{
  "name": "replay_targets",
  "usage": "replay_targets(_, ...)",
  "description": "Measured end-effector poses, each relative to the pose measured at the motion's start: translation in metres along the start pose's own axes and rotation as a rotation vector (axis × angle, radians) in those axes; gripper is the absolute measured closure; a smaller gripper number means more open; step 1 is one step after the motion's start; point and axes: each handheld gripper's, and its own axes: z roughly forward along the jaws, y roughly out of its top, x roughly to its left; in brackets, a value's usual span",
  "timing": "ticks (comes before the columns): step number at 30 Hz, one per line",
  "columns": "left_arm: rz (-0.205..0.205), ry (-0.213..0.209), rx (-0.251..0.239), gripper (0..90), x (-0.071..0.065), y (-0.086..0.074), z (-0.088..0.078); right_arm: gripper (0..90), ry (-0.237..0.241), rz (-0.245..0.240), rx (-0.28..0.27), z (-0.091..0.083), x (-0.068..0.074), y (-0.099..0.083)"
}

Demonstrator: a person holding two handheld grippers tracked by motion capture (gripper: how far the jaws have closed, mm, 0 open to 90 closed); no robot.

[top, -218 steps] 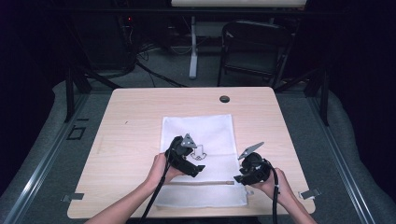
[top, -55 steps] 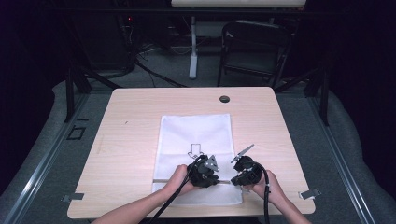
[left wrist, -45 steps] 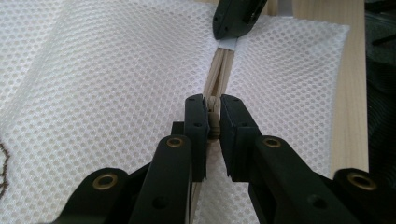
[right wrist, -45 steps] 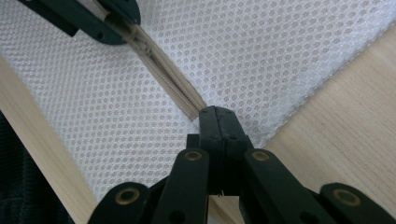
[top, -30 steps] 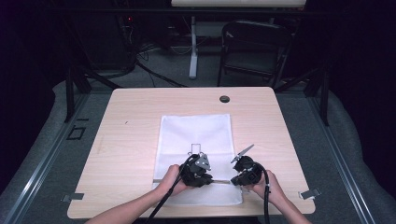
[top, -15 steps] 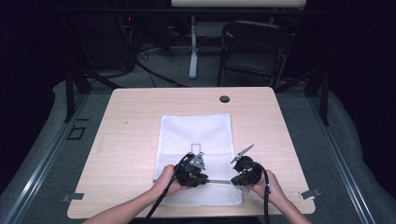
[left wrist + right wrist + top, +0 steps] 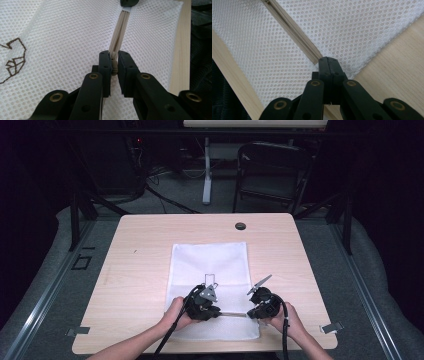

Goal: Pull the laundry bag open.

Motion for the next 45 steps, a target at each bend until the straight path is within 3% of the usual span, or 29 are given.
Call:
replay_targets(2, -0.004, -0.007, -0.006, 81.8, 0.001, -0.001, 0.0, 90.0, 0.011, 0.016, -0.014, 0.001, 0.0, 0.0)
replay_targets(3, -0.001, -0.005, -0.006, 81.8, 0.0, 0.0, 0.0, 90.0, 0.011, 0.002, 0.008, -0.001, 0.0, 0.001)
replay_targets(6, -0.002, 0.005, -0.001, 81.8, 0.0, -0.001, -0.003, 90.0, 0.003, 0.015, -0.011, 0.001, 0.001, 0.0)
replay_targets(17, -0.017, -0.007, -0.02, 81.9, 0.004, -0.01, -0.009, 90.0, 0.01, -0.004, 0.02, -0.001, -0.002, 0.001)
replay_targets(37, -0.023, 0.0, -0.016, 81.9, 0.007, -0.019, -0.02, 90.0, 0.006, 0.004, 0.016, -0.001, -0.001, 0.001)
replay_targets(39, -0.029, -0.019, -0.031, 81.9, 0.008, -0.021, -0.02, 90.0, 0.014, 0.004, 0.016, -0.001, -0.001, 0.001)
replay_targets(45, -0.027, -0.017, -0.038, 81.9, 0.008, -0.025, -0.024, 90.0, -0.006, -0.003, 0.021, -0.001, -0.001, 0.001)
